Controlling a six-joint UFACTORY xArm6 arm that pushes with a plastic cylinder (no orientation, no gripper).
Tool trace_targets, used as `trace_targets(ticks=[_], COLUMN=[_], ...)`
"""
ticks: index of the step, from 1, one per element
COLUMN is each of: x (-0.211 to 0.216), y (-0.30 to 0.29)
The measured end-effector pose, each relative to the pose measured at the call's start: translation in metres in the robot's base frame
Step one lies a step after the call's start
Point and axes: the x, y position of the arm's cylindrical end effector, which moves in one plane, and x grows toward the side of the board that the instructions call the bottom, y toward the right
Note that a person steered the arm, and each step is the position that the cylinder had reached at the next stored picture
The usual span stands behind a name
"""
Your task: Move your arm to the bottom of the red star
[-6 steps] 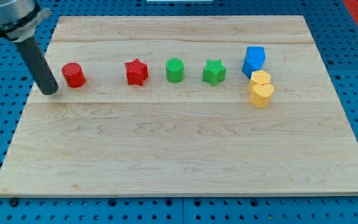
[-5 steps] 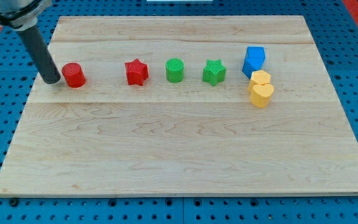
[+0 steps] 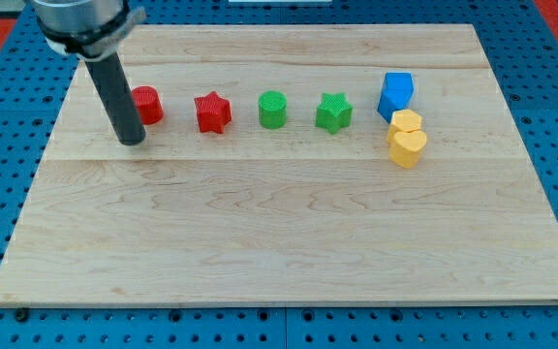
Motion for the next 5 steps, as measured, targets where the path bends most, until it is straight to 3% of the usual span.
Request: trace_targets(ticks=[1,2,3,5], x=[0.008,0.02,-0.012,-0.027], y=[0.059,0.079,0.088,0.091])
